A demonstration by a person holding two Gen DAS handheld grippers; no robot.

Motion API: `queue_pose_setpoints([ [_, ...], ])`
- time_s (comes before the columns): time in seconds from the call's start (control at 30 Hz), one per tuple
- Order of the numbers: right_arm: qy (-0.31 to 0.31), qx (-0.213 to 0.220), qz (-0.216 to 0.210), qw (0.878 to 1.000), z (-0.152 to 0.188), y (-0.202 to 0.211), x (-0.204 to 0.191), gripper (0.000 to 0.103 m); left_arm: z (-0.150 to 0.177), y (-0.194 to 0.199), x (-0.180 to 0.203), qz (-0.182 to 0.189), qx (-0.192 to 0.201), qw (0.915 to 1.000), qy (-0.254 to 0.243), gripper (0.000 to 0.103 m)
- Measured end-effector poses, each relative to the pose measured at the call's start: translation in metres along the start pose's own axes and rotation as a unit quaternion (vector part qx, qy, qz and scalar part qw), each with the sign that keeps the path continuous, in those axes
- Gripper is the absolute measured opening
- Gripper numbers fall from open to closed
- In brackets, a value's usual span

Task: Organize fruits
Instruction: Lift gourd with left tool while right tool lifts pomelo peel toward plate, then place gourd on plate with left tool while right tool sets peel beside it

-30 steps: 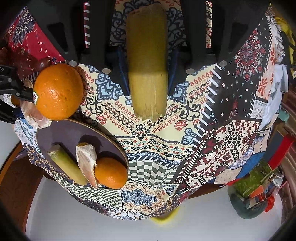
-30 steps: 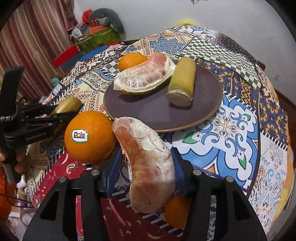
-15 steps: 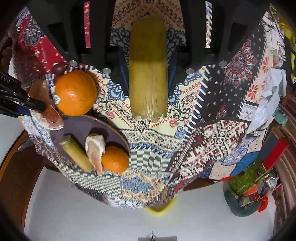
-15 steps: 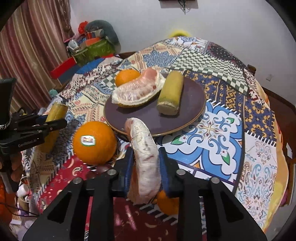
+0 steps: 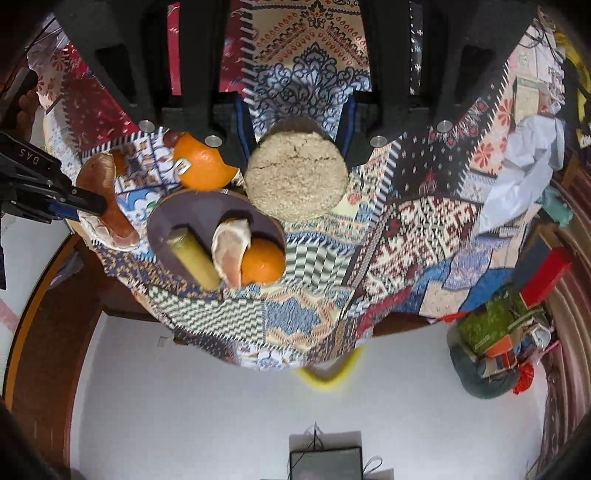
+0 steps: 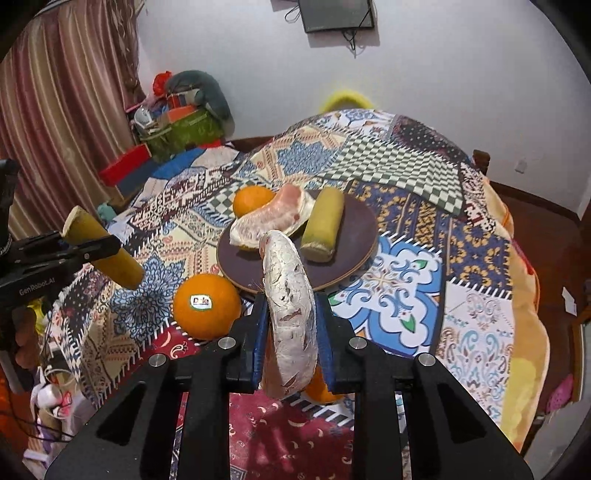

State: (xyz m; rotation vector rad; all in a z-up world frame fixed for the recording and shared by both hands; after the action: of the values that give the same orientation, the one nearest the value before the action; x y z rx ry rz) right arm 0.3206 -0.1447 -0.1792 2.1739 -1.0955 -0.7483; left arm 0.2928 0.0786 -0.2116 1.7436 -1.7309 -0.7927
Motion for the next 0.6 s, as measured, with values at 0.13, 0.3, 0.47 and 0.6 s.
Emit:
queue_pose_setpoints([
  [0.13, -0.008, 0.015, 0.007, 1.0, -0.008, 0.01, 0.009, 0.022, -0.016, 0.008, 0.01, 0.008, 0.018, 0.9998, -0.006, 0.038],
  [0.3, -0.015, 0.032, 0.015, 0.999, -0.019, 0.017, 0.018, 0.022, -0.03, 0.01, 0.028, 0.02, 0.028, 0.9992, -0.02, 0.038],
  [0.47, -0.018, 0.046, 0.021, 0.999, -0.029, 0.02, 0.026, 0.022, -0.039, 0.002, 0.045, 0.029, 0.029, 0.9986, -0.033, 0.038],
  [0.6, -0.018, 0.053, 0.024, 0.998, -0.035, 0.02, 0.03, 0.022, -0.045, -0.005, 0.054, 0.038, 0.028, 0.9982, -0.037, 0.038],
])
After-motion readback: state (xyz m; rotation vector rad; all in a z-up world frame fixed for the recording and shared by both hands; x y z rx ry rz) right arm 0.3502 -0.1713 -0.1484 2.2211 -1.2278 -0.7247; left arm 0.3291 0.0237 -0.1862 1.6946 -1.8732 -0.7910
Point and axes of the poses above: each gripper's, at about its wrist camera, not at the fingertips, and y roughly against the way its jaws point, x to its right, z to its underside, the point moved 9 cm from there along -y, roughly the way its jaws point, and after that the axes turned 1 degree about -y, right-handed, at the moved point
